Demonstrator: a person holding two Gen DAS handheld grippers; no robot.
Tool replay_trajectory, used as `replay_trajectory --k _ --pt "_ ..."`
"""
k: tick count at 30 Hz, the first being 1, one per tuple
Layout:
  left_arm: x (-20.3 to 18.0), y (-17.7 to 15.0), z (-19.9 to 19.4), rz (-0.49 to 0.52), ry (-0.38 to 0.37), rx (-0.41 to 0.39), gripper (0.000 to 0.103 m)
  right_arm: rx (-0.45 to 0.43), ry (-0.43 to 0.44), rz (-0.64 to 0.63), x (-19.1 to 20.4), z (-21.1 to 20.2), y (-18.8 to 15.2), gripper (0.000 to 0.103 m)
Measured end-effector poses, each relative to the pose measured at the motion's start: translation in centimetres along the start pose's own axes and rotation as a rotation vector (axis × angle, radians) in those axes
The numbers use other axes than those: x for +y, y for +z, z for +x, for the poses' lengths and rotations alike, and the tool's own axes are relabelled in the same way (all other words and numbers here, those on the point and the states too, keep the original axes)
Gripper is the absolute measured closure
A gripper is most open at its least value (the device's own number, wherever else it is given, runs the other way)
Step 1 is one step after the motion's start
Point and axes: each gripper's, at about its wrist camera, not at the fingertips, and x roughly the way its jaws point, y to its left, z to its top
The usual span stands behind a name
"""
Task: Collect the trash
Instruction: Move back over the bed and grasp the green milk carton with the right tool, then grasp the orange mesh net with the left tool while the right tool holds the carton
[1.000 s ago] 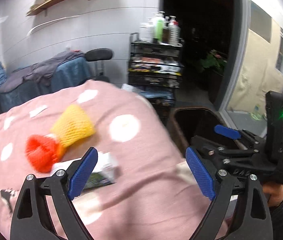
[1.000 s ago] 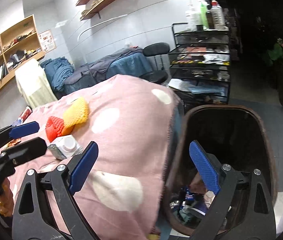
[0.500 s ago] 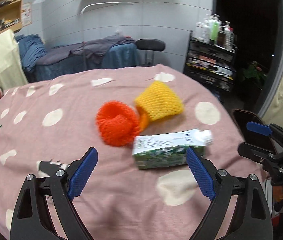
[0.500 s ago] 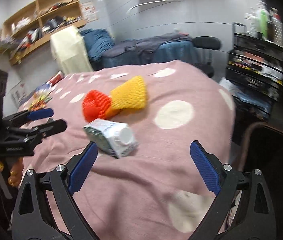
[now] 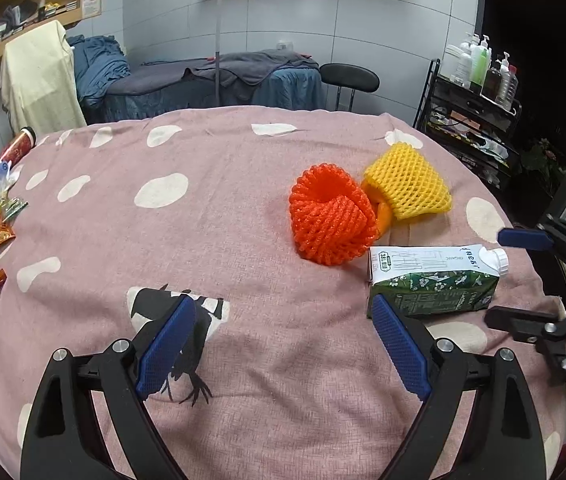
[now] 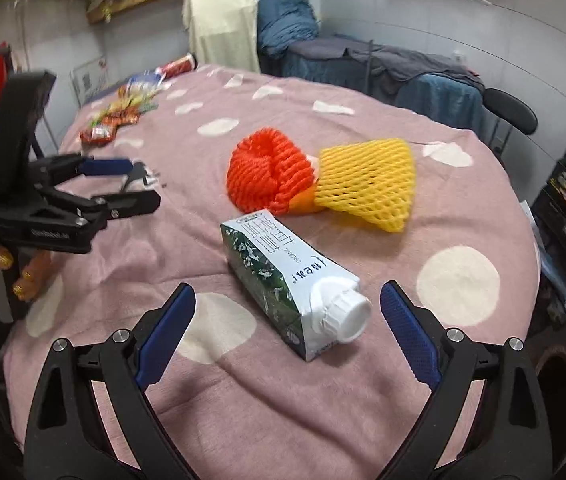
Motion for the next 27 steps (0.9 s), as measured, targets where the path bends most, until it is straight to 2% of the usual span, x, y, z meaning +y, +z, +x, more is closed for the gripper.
replay_trajectory --k 3,9,12,14,16,21,24,27 --pt "-0.3 0.1 0.4 0.013 -0.004 0.006 0.015 0.05 0.007 -0.062 0.1 1.9 1.1 0.011" --pt "-0.1 0.9 1.4 0.004 -0.031 0.029 0.015 0.177 0.093 -0.11 -0.4 6.1 2.6 0.027" --pt "0.0 1.7 2.4 0.002 -0.036 0.044 0.015 0.193 0.125 -0.123 -0.1 6.6 2.5 0.036" --pt "-0.3 2.3 3.2 0.007 -0.043 0.051 0.015 0.181 0.133 -0.124 0.1 6.2 2.4 0.047" --pt "-0.6 2.8 4.1 0.015 -0.044 0.06 0.015 0.161 0.159 -0.112 0.3 5.5 2.2 0.053" --pt "-1.4 4.2 6.1 0.033 -0.038 0.075 0.017 0.088 0.168 -0.062 0.5 2.8 1.3 0.053" --pt "-1.7 4.9 7.3 0.04 -0.041 0.096 0.021 0.051 0.155 -0.013 0.2 1.1 0.5 0.053" --pt "-1.9 5.3 8.3 0.027 -0.074 0.125 0.037 0.03 0.149 0.04 -0.1 -0.2 -0.5 0.054"
